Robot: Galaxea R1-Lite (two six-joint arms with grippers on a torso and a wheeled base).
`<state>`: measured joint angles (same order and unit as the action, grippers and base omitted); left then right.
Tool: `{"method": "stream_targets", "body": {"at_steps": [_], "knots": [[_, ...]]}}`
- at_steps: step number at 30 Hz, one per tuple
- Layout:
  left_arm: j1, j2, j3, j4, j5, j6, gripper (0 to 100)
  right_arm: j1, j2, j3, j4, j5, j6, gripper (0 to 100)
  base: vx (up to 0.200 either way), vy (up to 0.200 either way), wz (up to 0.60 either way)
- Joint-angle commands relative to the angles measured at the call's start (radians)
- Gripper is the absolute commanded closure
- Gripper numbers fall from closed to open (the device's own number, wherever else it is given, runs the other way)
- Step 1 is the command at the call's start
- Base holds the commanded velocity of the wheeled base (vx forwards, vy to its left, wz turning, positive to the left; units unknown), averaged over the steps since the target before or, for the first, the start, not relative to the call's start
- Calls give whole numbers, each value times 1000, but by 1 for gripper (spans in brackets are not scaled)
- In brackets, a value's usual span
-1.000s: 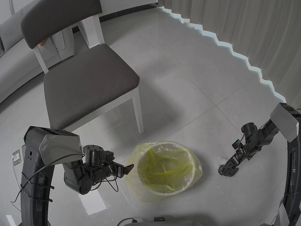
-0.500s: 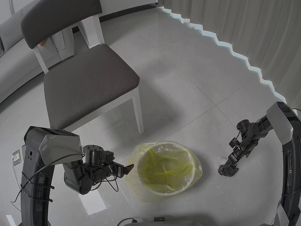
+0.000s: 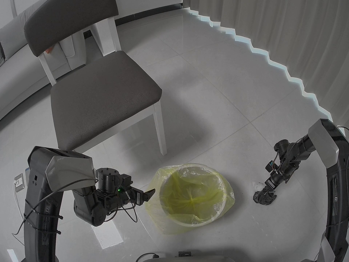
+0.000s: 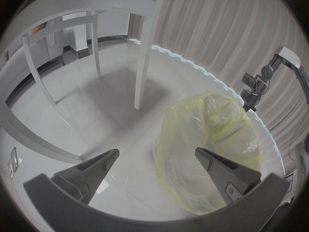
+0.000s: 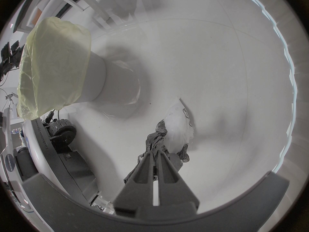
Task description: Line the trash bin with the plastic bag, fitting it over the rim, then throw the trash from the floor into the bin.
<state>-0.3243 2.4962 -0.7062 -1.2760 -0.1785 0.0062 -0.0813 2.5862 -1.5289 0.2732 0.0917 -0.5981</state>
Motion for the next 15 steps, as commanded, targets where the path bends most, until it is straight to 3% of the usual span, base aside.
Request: {"method": "stream_targets", "body": {"at_steps": [1, 9, 15], "knots": [[1, -5, 13, -5, -1, -14, 0, -3, -17, 16, 0, 2, -2, 100, 0, 0, 0], [8, -14, 53, -75, -6, -48, 0, 0, -230, 150, -2, 13, -3, 100, 0, 0, 0], [30, -17, 102, -166, -9, -89, 0, 43, -514, 283, 0, 17, -8, 100, 0, 0, 0]]}}
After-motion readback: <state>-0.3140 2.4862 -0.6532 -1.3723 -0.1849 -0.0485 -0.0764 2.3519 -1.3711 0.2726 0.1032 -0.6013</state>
